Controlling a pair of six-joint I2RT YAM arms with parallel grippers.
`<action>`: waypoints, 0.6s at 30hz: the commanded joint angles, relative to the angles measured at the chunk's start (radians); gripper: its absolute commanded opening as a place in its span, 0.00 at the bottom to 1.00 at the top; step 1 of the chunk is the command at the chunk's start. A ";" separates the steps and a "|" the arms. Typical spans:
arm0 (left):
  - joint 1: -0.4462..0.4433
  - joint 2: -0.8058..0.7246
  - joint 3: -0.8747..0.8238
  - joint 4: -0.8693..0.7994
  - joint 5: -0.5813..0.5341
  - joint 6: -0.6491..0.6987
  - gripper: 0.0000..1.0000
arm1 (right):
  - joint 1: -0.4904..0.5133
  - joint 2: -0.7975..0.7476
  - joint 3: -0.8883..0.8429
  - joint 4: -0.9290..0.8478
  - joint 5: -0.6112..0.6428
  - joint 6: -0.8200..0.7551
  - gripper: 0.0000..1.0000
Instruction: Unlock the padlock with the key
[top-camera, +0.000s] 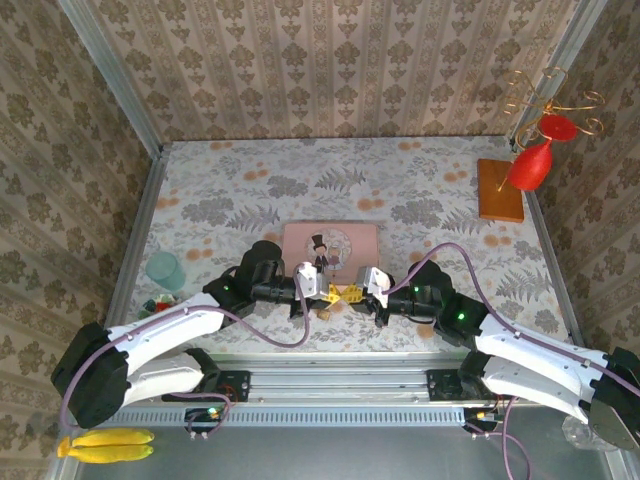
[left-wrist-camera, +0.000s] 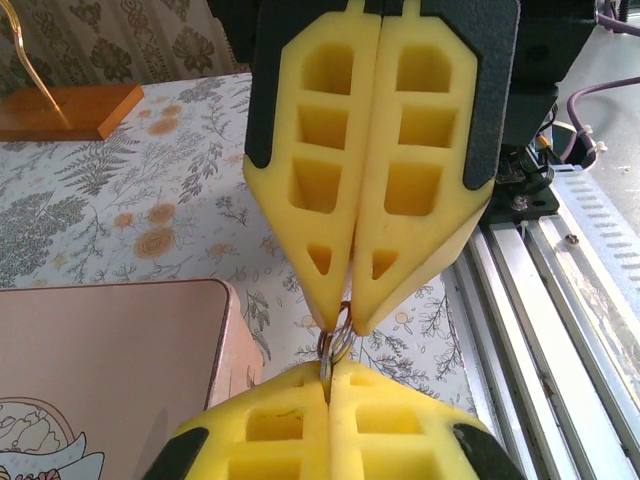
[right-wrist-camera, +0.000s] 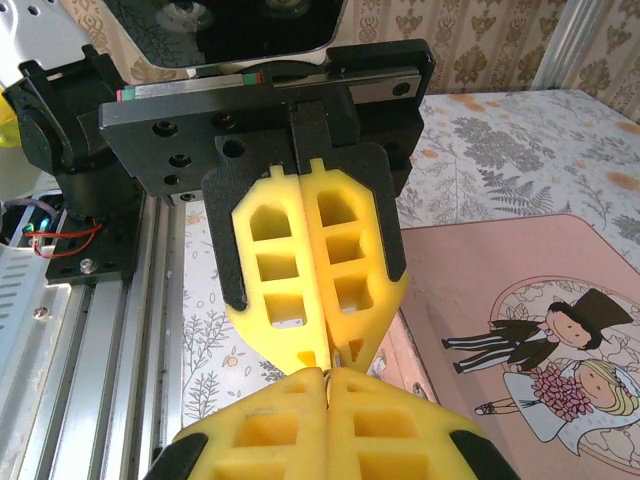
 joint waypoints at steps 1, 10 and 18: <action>0.000 0.002 -0.005 -0.015 0.014 0.005 0.00 | -0.002 -0.011 -0.008 0.058 0.053 0.001 0.00; 0.001 -0.014 -0.009 -0.006 -0.001 0.002 0.00 | -0.004 -0.035 -0.007 -0.016 0.072 -0.040 0.10; -0.011 -0.008 0.001 -0.033 0.084 0.029 0.00 | -0.004 0.011 0.021 -0.044 0.027 -0.045 0.16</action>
